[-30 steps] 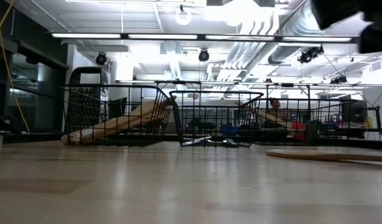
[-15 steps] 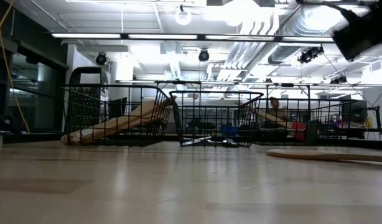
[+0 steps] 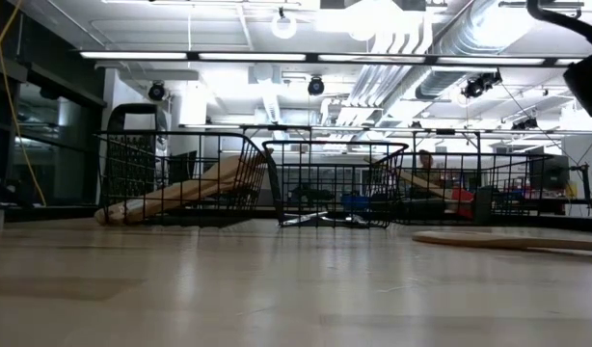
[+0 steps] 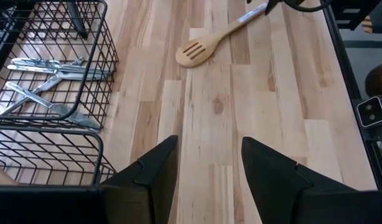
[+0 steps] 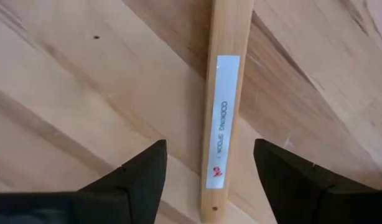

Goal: Pick & Place Kitchen Items
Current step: Put the wooden serving spoon into the left wire basket

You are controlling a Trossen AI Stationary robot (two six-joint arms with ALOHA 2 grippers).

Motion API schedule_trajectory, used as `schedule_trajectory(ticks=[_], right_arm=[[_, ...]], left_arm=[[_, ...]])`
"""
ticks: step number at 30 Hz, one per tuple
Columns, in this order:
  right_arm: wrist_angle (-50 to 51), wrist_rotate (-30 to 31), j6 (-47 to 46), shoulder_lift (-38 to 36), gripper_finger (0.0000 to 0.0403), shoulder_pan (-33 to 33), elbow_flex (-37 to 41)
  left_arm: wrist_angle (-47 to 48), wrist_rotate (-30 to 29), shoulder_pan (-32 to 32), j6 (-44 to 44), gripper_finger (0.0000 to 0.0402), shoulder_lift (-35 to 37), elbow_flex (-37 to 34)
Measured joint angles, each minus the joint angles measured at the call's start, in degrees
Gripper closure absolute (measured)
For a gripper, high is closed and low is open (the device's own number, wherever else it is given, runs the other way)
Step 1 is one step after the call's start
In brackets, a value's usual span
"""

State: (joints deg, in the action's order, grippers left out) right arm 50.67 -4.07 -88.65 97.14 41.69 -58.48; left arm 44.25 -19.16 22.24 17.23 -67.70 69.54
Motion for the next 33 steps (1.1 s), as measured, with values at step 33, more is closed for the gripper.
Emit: schedule_trajectory(ticks=[33], right_arm=[[-8.63,-0.96,-0.15,4.94,0.0188,0.57,4.62]], left_arm=[[0.02,0.00,0.02,0.09,0.0229,0.00,0.00]])
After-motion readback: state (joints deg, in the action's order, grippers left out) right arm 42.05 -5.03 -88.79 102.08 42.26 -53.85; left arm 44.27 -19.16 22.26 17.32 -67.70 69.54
